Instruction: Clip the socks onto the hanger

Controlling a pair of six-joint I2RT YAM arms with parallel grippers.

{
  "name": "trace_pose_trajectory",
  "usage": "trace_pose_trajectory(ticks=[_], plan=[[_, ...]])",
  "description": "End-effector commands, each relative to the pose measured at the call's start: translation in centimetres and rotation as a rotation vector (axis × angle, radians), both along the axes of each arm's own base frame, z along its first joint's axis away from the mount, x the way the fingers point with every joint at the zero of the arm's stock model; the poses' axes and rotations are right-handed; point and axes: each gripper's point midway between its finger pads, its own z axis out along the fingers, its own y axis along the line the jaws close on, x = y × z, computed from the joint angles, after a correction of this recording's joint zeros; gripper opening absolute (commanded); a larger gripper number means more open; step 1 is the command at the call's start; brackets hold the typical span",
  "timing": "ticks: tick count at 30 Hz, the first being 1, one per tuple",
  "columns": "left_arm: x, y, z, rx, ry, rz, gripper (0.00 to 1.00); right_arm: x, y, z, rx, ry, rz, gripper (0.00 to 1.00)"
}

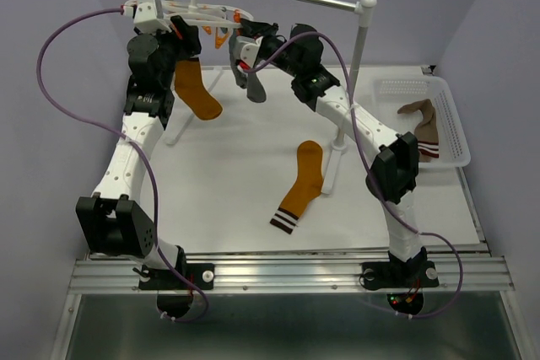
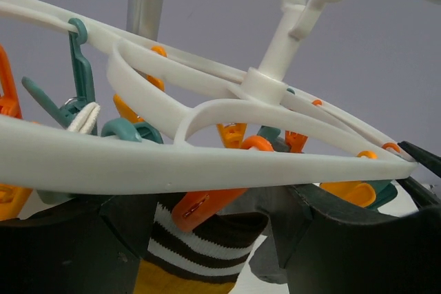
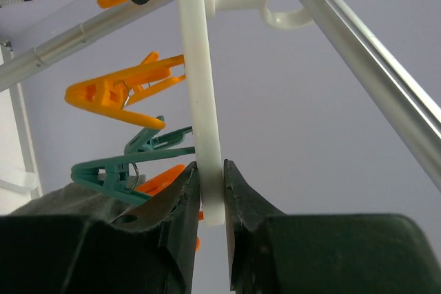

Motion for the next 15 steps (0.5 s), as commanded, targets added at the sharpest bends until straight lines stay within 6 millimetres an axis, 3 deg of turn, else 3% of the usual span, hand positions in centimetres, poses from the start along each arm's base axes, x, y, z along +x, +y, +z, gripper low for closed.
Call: trace_pose_trajectory(ticks=[1, 2, 3, 5, 10, 15], plan=[[-0.5, -0.5, 4.4, -0.010, -0.121, -0.041, 0.72, -1.4, -1.4, 3.4, 0.038, -0.058, -0.025, 0.07], [-0.5, -0.9, 4.3, -0.005, -0.120, -0.061, 0.72, -1.4, -1.4, 2.7, 0.020, -0.058, -0.027, 0.07], [-0.6, -1.1, 4.1, -0.003, -0.117, -0.071, 0.72, -1.9, -1.9, 3.5, 0.029, -0.072, -0.031, 0.06], [-0.8, -2.2, 3.9, 0.013, -0.115, -0.134, 0.72, -2.1, -2.2, 3.0, 0.011, -0.068, -0.040, 0.06], [-1.5, -5.0, 3.4, 0.056, -0.113, -0.282, 0.72, -3.1, -3.8, 4.1, 0.005, -0.092, -0.086, 0.06], [-1.7, -6.2, 3.3, 0.067, -0.105, -0.335, 0.77, -3.6, -5.2, 4.3, -0.011, -0.089, -0.133, 0.05]])
